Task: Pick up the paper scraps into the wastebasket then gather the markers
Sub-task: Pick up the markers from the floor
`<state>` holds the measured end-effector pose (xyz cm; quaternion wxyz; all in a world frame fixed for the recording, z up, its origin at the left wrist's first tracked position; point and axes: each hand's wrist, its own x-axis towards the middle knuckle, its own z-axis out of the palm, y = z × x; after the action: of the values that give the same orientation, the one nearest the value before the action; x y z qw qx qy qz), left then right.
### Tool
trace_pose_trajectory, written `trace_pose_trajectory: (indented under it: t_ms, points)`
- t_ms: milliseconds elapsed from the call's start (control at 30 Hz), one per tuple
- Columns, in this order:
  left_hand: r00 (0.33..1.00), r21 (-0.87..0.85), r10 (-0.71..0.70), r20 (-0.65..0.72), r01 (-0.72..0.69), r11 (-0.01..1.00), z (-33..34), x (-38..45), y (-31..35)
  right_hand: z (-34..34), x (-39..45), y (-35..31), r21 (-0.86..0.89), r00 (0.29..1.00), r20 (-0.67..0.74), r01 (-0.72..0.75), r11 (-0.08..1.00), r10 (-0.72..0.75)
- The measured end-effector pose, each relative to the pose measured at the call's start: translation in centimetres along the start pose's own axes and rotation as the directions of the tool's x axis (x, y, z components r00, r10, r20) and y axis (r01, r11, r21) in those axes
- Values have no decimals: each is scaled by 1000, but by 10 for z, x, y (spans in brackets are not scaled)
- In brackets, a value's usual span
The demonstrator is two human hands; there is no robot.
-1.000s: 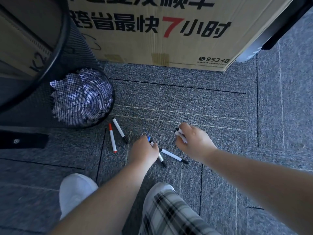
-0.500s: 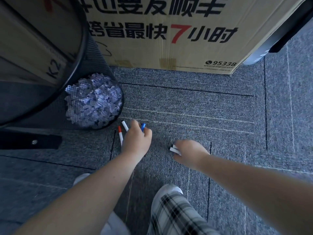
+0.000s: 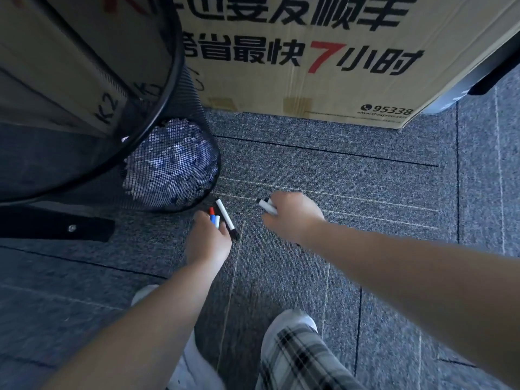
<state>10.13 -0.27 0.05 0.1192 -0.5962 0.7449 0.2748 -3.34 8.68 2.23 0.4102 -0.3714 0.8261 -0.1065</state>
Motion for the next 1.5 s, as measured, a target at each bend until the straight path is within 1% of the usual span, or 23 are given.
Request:
trace_pose_trajectory:
  t_ms: [100, 167, 267, 400, 500, 633, 833, 1000, 1167, 1233, 1267, 1300, 1333, 1400, 1500]
  points:
    - [998, 49, -45, 33, 44, 998, 2, 4, 0, 1, 13, -11, -28, 999, -37, 17, 999, -18]
    - [997, 51, -60, 51, 57, 997, 3, 8, -3, 5, 21, -21, -38, 1000, -14, 23, 999, -24]
    - [996, 51, -49, 70, 46, 998, 0, 15, -11, 16, 33, -36, 5, 999, 40, 14, 1000, -14]
    - [997, 37, -32, 72, 30, 999, -13, 22, -21, 36, 47, -54, 31, 998, 47, -49, 998, 48]
    - [995, 32, -7, 99, 4, 999, -24, 29, -27, 42, 52, -62, 36, 997, 37, -75, 997, 74]
    - [994, 5, 33, 100, -33, 999, -31, 38, -31, 43, 49, -60, 6, 995, 32, -90, 996, 90]
    - [974, 5, 129, 185, -132, 991, -34, 28, -24, 26, 35, -34, -79, 995, 16, -102, 992, 103]
    - [928, -34, 262, 264, -263, 964, -45, 3, 1, -12, 17, -12, -111, 985, -37, -174, 978, 171]
    - [898, -101, 355, 258, -341, 935, -77, -23, 54, -75, -11, -13, -94, 974, -156, -178, 980, 162]
    - [892, -123, 396, 216, -378, 918, -97, -37, 81, -100, -24, -20, -37, 975, -165, -158, 987, 150]
    - [888, -127, 421, 187, -403, 906, -109, -45, 94, -113, -30, -25, -29, 977, -167, -143, 989, 136]
    - [880, -126, 448, 158, -432, 893, -121, -53, 107, -127, -38, -32, -59, 978, -176, -122, 991, 110]
    - [871, -123, 474, 130, -460, 879, -133, -62, 120, -140, -46, -39, -96, 974, -211, -109, 989, 87]
    - [860, -128, 505, 73, -494, 860, -158, -78, 143, -167, -65, -56, -95, 952, -301, -80, 992, 48]
    - [842, -127, 539, -4, -535, 835, -201, -105, 173, -208, -98, -84, -51, 938, -347, -14, 999, -5]
